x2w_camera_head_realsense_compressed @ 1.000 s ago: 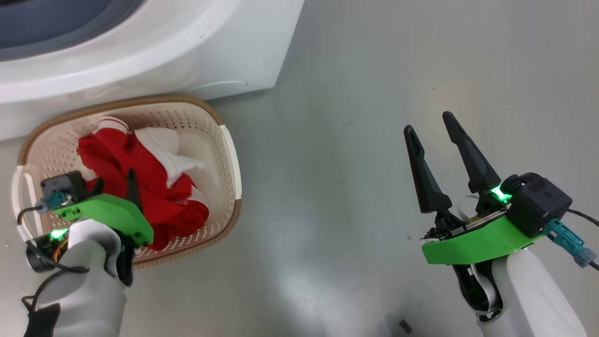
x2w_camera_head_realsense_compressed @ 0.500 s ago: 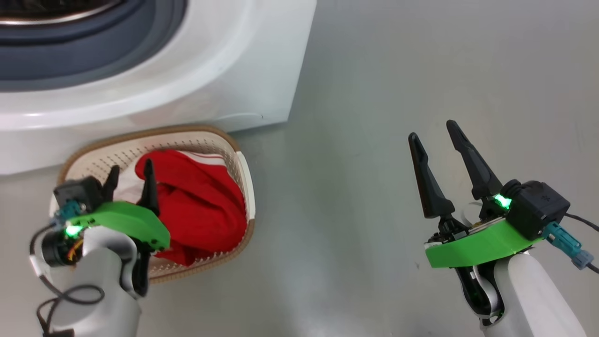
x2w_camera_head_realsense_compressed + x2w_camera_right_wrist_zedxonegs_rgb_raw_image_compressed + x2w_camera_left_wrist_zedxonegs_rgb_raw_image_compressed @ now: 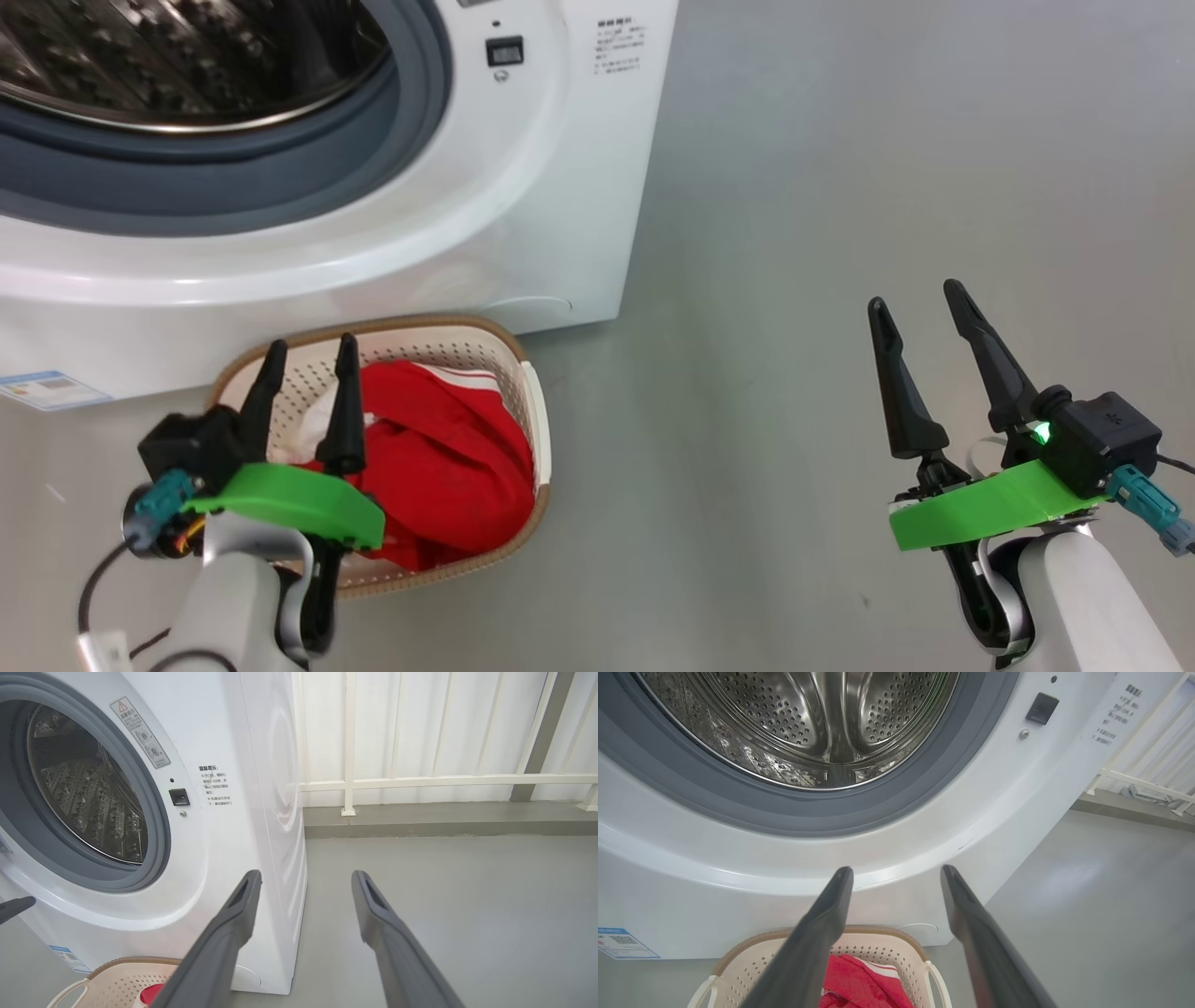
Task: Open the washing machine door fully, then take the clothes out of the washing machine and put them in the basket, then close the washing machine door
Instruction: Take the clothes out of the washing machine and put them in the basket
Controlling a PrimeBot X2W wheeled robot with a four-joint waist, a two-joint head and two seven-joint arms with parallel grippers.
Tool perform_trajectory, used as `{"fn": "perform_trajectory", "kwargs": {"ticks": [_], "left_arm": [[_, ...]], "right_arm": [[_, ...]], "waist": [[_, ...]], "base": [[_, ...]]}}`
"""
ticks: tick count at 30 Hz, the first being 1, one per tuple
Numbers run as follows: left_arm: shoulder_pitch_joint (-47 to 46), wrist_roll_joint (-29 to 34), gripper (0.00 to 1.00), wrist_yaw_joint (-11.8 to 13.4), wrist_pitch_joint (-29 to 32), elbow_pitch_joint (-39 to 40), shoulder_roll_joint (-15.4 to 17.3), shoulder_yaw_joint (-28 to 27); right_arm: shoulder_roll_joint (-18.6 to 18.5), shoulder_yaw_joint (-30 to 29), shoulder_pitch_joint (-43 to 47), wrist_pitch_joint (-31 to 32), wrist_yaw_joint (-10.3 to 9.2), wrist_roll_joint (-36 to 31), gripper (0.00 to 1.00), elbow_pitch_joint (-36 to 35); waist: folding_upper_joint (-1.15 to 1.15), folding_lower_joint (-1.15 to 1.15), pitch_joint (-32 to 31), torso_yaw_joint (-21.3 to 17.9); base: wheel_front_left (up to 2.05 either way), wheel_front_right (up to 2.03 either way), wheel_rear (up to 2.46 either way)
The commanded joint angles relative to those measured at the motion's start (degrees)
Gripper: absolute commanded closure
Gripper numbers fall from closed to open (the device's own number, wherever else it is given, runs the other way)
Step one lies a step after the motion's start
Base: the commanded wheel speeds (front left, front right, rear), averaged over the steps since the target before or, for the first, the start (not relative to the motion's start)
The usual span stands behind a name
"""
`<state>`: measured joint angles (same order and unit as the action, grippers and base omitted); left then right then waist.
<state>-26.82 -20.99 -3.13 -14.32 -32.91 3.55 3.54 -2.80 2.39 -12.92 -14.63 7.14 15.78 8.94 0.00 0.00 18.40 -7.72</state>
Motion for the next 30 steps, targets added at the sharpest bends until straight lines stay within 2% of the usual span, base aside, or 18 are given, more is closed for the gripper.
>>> {"fn": "perform_trajectory", "kwargs": {"ticks": [1,5,11,22,30], "left_arm": [[2.0,1.2,0.00,-0.3,-0.7,4.1,0.8,-1.9],[5.4,2.2,0.00,-0.1,-0.7,10.1,0.4,-2.1],[9.3,2.8,0.00,0.4,-0.7,14.6,0.1,-1.4],[15.7,5.9,0.00,3.5,-0.7,26.4,0.6,-2.7],[20.4,6.7,0.00,4.2,-0.7,30.8,0.9,-3.9]], "right_arm": [[-0.1,0.8,0.5,-0.4,0.35,-1.0,0.00,-1.2],[-0.1,0.2,0.7,-0.4,0.35,-1.4,0.00,-1.1],[-0.1,-0.7,1.4,-0.4,0.35,-2.3,0.00,-1.0],[-0.1,-1.9,3.5,-0.4,0.35,-4.0,0.00,-3.1],[-0.1,-1.3,4.8,-0.4,0.35,-4.2,0.00,-4.1]], "waist": [[0.00,0.00,-1.9,1.2],[0.00,0.00,-3.5,1.4],[0.00,0.00,-6.3,1.4],[0.00,0.00,-10.1,1.8],[0.00,0.00,-12.4,1.6]], "base": [[0.00,0.00,0.00],[0.00,0.00,0.00],[0.00,0.00,0.00],[0.00,0.00,0.00],[0.00,0.00,0.00]]}}
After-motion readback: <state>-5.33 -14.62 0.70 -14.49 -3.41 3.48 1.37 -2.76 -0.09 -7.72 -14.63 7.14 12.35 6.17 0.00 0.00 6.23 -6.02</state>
